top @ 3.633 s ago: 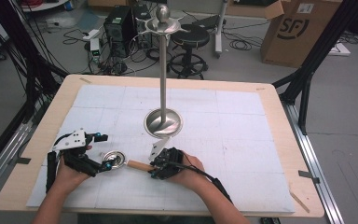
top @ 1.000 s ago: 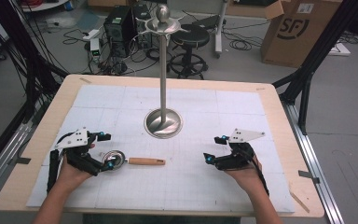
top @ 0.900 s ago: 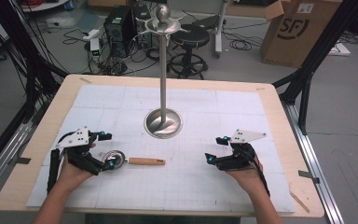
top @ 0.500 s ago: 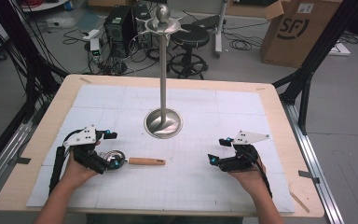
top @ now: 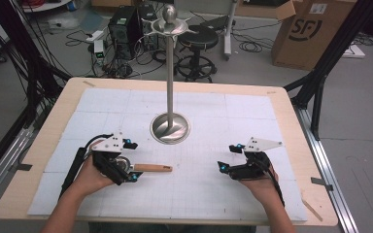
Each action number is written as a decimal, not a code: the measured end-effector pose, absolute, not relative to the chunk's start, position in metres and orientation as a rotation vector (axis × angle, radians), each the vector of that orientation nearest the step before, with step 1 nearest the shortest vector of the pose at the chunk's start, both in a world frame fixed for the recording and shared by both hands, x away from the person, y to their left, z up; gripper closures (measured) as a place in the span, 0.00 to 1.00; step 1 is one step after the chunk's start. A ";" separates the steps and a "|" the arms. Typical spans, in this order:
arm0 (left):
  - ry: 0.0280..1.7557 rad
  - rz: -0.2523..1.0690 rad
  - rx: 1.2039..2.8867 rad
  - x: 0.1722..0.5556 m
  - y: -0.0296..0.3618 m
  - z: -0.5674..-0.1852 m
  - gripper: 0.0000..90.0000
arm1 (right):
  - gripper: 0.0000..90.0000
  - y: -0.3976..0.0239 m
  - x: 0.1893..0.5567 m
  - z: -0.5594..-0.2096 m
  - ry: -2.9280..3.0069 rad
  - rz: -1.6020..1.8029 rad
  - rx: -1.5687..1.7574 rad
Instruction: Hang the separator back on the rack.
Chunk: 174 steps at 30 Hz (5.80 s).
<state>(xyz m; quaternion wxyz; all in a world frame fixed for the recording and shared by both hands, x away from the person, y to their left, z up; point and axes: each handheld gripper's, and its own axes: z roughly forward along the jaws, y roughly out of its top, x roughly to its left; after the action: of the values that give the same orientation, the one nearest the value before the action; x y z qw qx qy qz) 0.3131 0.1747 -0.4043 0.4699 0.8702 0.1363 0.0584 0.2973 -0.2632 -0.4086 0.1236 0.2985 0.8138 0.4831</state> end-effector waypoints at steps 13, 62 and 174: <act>0.351 0.170 2.326 0.324 0.156 -0.408 0.24 | 0.23 -0.260 0.296 -0.411 2.393 1.375 0.869; 0.363 0.086 2.611 0.337 0.128 -0.419 0.75 | 0.26 -0.256 0.297 -0.413 2.405 1.344 0.864; 0.303 0.134 2.206 0.315 0.143 -0.351 0.75 | 0.27 -0.251 0.298 -0.413 2.417 1.326 0.843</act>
<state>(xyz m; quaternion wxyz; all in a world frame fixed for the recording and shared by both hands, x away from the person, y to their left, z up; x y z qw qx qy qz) 0.3147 0.1434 -0.3513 0.4400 0.8880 0.1218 0.0541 0.2975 -0.2506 -0.4127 0.1291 0.2901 0.8314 0.4560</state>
